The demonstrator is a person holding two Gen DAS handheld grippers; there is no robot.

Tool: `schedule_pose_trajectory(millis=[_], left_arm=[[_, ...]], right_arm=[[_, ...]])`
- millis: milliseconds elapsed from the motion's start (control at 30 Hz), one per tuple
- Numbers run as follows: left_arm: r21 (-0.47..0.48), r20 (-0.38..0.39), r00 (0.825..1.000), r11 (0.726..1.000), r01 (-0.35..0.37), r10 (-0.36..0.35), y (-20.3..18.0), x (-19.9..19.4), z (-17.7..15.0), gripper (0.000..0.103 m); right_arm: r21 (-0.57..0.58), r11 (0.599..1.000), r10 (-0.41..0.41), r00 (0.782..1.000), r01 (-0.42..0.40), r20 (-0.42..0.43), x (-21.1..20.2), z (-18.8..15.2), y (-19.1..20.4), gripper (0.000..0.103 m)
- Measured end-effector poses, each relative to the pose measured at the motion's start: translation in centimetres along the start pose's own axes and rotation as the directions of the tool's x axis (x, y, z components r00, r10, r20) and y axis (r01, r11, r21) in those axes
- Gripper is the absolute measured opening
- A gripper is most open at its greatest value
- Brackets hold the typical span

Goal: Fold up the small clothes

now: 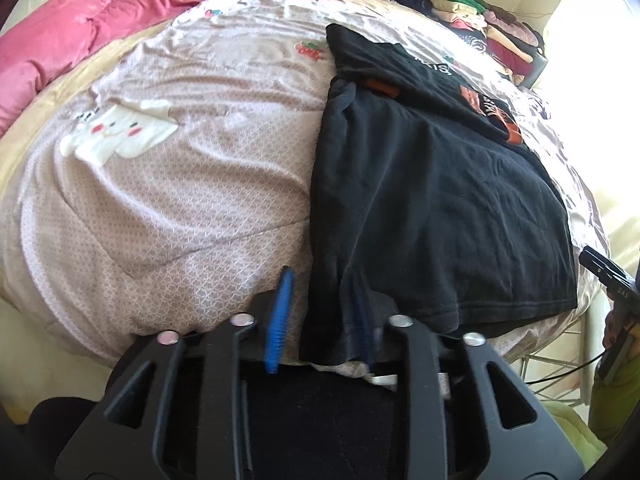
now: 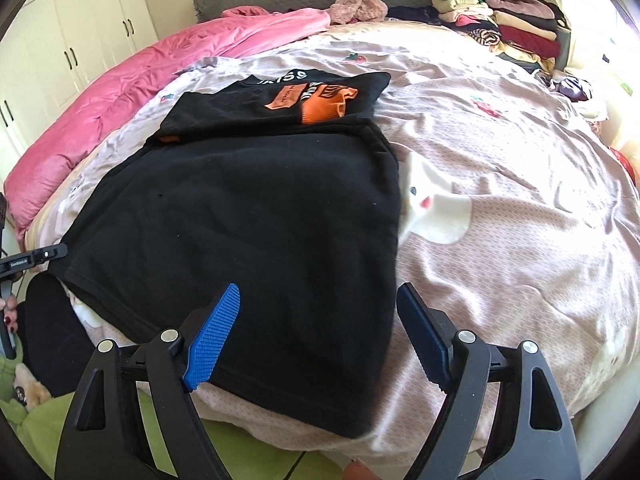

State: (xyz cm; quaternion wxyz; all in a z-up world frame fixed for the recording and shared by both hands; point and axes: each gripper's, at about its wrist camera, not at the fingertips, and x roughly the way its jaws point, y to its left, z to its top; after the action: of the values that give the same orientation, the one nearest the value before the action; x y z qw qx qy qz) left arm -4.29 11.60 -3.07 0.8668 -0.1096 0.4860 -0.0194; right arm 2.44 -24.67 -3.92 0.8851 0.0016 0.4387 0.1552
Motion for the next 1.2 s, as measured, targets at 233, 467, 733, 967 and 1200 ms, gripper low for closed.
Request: schedule_pose_trajectory(millis=[233,467,733,967,1200], left_arm=[[0.000,-0.028,1.000,1.000,-0.010,0.010,-0.3,0.9,-0.2,0.035],[-0.008,-0.025,1.000,1.000,-0.005,0.005,-0.2,0.9,-0.3,0.036],[-0.012,-0.017,1.000,1.000,-0.004,0.004,-0.2,0.6,-0.3,0.042],[-0.013,-0.014,1.000,1.000,-0.008,0.008,-0.2,0.5,-0.2,0.045],[0.004,0.023,1.000,1.000,-0.020,0.020,-0.9,-0.8,0.0,0.052]], right_arm=[[0.028,0.999,0.024,0.999,-0.023,-0.036,0.4,-1.1,-0.5,0.078],[0.122,0.992,0.033,0.995,-0.022,-0.094,1.7,-2.2,-2.4,0.030],[0.049,0.999,-0.010,0.998,0.013,-0.060,-0.5,-2.3,-2.3,0.007],[0.041,0.998,-0.041,0.993,0.046,-0.108,0.7,-3.8,-2.9,0.008],[0.047,0.999,-0.014,0.996,0.018,-0.091,0.4,-3.5,-2.6,0.012]])
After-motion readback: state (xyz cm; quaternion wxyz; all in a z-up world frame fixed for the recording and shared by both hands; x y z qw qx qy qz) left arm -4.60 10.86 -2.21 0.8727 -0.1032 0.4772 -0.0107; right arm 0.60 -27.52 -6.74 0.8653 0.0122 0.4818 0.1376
